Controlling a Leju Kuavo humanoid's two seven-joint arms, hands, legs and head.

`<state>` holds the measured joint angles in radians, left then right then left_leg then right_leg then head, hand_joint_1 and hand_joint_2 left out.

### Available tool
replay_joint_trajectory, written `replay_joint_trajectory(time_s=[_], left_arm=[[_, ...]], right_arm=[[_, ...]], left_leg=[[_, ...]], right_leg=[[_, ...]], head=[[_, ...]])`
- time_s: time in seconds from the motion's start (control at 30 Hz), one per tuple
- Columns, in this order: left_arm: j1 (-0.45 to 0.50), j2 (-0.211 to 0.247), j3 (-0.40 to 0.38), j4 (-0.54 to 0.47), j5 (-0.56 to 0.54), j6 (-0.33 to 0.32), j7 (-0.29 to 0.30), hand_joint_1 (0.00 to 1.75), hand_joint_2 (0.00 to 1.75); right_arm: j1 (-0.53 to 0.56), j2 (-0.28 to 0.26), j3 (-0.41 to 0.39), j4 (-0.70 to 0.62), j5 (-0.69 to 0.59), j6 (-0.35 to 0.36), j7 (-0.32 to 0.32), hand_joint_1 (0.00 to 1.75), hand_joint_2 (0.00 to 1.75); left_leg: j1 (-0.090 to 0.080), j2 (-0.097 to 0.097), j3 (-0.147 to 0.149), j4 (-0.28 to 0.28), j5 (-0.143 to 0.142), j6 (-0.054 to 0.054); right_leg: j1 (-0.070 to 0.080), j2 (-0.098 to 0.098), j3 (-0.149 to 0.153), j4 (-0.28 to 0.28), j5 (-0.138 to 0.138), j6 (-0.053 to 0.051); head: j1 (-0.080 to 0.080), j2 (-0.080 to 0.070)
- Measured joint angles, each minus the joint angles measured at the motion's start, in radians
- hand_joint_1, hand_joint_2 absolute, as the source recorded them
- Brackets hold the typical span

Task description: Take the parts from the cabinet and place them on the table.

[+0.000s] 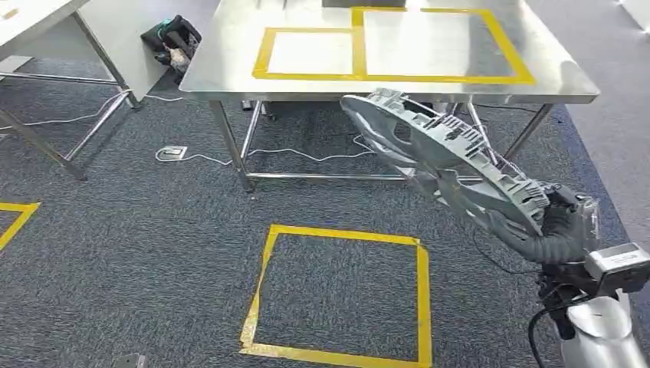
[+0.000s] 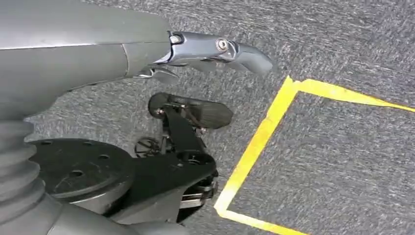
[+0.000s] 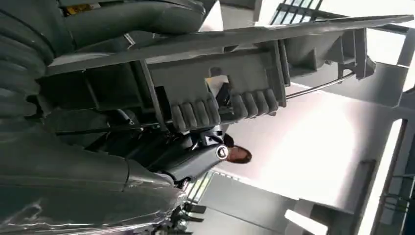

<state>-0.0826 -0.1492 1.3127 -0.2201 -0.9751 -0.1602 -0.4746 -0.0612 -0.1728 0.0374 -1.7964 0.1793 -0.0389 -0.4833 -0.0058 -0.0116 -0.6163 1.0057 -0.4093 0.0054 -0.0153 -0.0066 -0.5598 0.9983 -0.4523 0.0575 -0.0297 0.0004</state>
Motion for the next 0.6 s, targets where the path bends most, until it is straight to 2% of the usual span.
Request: replay_joint_trajectory(time_s=[0.1,0.13,0.17,0.23,0.27,0.33,0.37,0.4,0.43,0.47,0.5,0.53,0.57,0.6], left_arm=[[0.0,0.0,0.0,0.0,0.0,0.0,0.001,0.0,1.75],[0.0,0.0,0.0,0.0,-0.002,0.0,0.001,0.0,1.75],[0.0,0.001,0.0,0.0,-0.002,0.001,0.001,0.0,1.75],[0.001,0.001,-0.001,0.0,-0.002,0.002,0.001,0.0,1.75],[0.001,0.002,-0.001,0.0,-0.002,0.003,0.001,0.0,1.75],[0.001,0.002,-0.001,0.0,-0.002,0.003,0.001,0.0,1.75],[0.002,0.001,-0.001,0.0,-0.002,0.003,0.001,0.0,1.75],[0.003,0.001,-0.001,0.0,-0.002,0.003,0.001,0.0,1.75],[0.004,0.0,-0.001,0.0,-0.002,0.003,0.001,0.0,1.75],[0.005,0.0,-0.001,0.0,-0.002,0.003,0.002,0.0,1.75],[0.006,0.0,-0.001,0.0,0.001,0.003,0.002,0.0,1.75],[0.006,0.0,-0.001,0.0,0.002,0.003,0.001,0.0,1.75],[0.005,0.006,-0.001,0.0,0.003,0.006,0.001,0.0,1.75],[0.004,0.005,-0.001,0.0,0.003,0.007,0.001,0.0,1.75]], right_arm=[[0.003,-0.004,-0.004,-0.015,0.026,-0.03,-0.001,1.75,1.75],[0.005,-0.006,-0.006,-0.022,0.04,-0.041,-0.001,1.75,1.75],[0.009,-0.008,-0.008,-0.026,0.058,-0.053,-0.002,1.75,1.75],[0.011,-0.015,-0.009,-0.035,0.091,-0.07,0.002,1.75,1.75],[0.012,-0.019,-0.01,-0.039,0.097,-0.075,0.003,1.75,1.75],[0.015,-0.024,-0.011,-0.042,0.1,-0.082,0.003,1.75,1.75],[0.018,-0.024,-0.011,-0.042,0.103,-0.083,0.003,1.75,1.75],[0.022,-0.025,-0.011,-0.042,0.106,-0.085,0.005,1.75,1.75],[0.025,-0.027,-0.011,-0.042,0.114,-0.09,0.007,1.75,1.75],[0.029,-0.031,-0.011,-0.045,0.125,-0.096,0.008,1.75,1.75],[0.032,-0.033,-0.011,-0.05,0.131,-0.104,0.008,1.75,1.75],[0.034,-0.034,-0.011,-0.054,0.134,-0.113,0.008,1.75,1.75],[0.036,-0.034,-0.011,-0.056,0.138,-0.121,0.009,1.75,1.75],[0.038,-0.036,-0.012,-0.065,0.143,-0.128,0.011,1.75,1.75]], left_leg=[[-0.005,0.0,-0.001,-0.001,-0.005,0.014],[-0.005,0.0,-0.001,-0.011,-0.003,0.021],[-0.004,0.0,0.005,-0.019,-0.015,0.03],[0.002,-0.003,0.029,-0.028,-0.011,0.041],[0.002,-0.003,0.034,-0.028,-0.013,0.045],[0.002,-0.003,0.038,-0.027,-0.018,0.044],[0.002,-0.003,0.041,-0.027,-0.021,0.041],[0.004,-0.003,0.046,-0.026,-0.025,0.037],[0.007,-0.005,0.054,-0.025,-0.031,0.03],[0.012,-0.008,0.064,-0.024,-0.04,0.024],[0.017,-0.009,0.075,-0.022,-0.052,0.015],[0.02,-0.009,0.083,-0.017,-0.062,0.005],[0.015,-0.009,0.083,-0.013,-0.068,-0.005],[0.013,-0.008,0.078,-0.015,-0.073,-0.011]], right_leg=[[-0.005,0.001,0.001,-0.004,0.0,0.013],[-0.005,0.001,0.006,0.005,0.013,0.018],[-0.005,0.001,0.007,0.012,0.02,0.026],[-0.007,0.003,-0.008,0.035,-0.009,0.025],[-0.006,0.004,-0.033,0.088,-0.039,0.022],[-0.006,0.006,-0.12,0.248,-0.108,0.023],[-0.006,0.006,-0.156,0.304,-0.124,0.023],[-0.008,0.005,-0.17,0.312,-0.116,0.024],[-0.01,0.005,-0.159,0.276,-0.082,0.026],[-0.013,0.005,-0.129,0.2,-0.03,0.03],[-0.018,0.005,-0.086,0.104,0.027,0.036],[-0.024,0.008,-0.058,0.041,0.049,0.049],[-0.016,0.015,-0.055,0.025,0.007,0.046],[-0.015,0.016,-0.041,0.031,-0.01,0.014]], head=[[0.0,0.0],[-0.001,0.0],[0.001,0.0],[0.002,0.0],[0.006,0.0],[0.01,0.0],[0.011,0.0],[0.012,0.0],[0.012,0.0],[0.012,0.0],[0.012,0.0],[0.014,0.0],[0.021,0.0],[0.022,0.0]])
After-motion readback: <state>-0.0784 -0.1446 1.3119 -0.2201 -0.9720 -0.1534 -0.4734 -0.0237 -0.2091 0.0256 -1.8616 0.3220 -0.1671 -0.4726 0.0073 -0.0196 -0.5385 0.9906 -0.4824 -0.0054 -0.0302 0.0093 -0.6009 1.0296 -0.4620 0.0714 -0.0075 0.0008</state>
